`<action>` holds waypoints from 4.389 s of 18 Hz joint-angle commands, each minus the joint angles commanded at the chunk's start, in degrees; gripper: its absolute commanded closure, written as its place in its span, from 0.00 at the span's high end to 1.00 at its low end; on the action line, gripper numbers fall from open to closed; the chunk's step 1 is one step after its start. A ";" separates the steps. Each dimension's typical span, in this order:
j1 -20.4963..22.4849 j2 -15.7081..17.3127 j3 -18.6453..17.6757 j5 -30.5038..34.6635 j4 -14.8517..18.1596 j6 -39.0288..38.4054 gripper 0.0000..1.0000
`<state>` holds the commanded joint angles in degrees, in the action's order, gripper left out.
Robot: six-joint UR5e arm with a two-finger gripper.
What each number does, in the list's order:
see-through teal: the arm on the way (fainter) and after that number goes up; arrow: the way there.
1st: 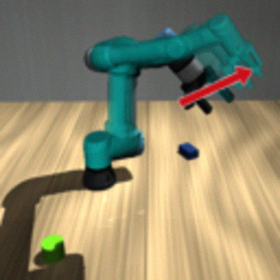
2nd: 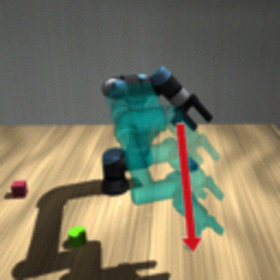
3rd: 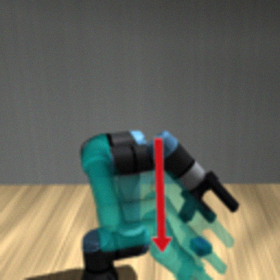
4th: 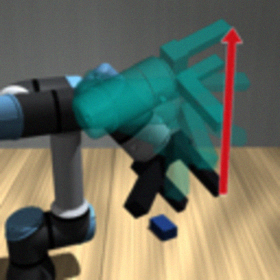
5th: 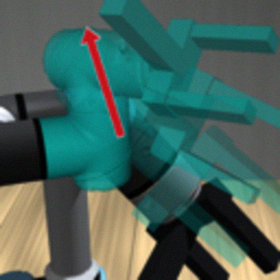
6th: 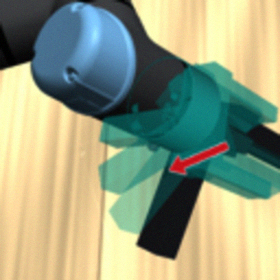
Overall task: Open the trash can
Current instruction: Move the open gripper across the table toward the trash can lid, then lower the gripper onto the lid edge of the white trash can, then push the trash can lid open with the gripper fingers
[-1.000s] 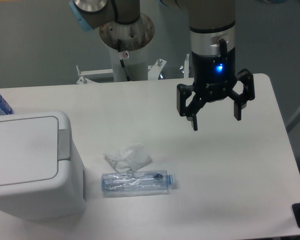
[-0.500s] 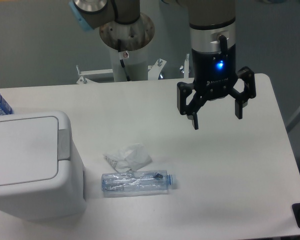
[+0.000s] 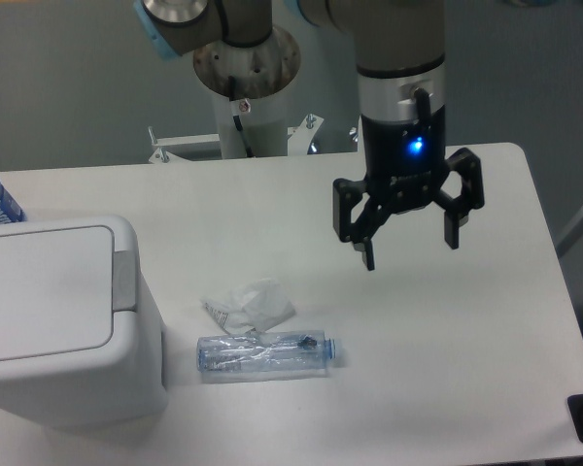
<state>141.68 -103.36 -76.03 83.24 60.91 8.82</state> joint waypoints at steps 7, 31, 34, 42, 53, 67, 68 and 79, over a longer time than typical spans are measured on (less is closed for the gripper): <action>-3.86 -0.61 -0.35 -3.78 0.17 -5.39 1.00; -13.89 2.90 -8.53 -8.35 1.41 -14.44 1.00; -14.33 2.81 -8.53 -8.35 1.32 -14.44 1.00; -14.41 2.55 -8.61 -8.88 1.32 -14.44 1.00; -15.29 2.20 -8.70 -8.97 1.32 -14.44 1.00; -15.56 1.76 -8.96 -8.88 1.32 -14.44 1.00; -15.56 1.76 -9.14 -8.88 1.32 -14.44 1.00; -15.65 1.50 -9.23 -8.88 1.23 -14.44 1.00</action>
<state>126.04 -101.87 -85.25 74.36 62.14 -5.62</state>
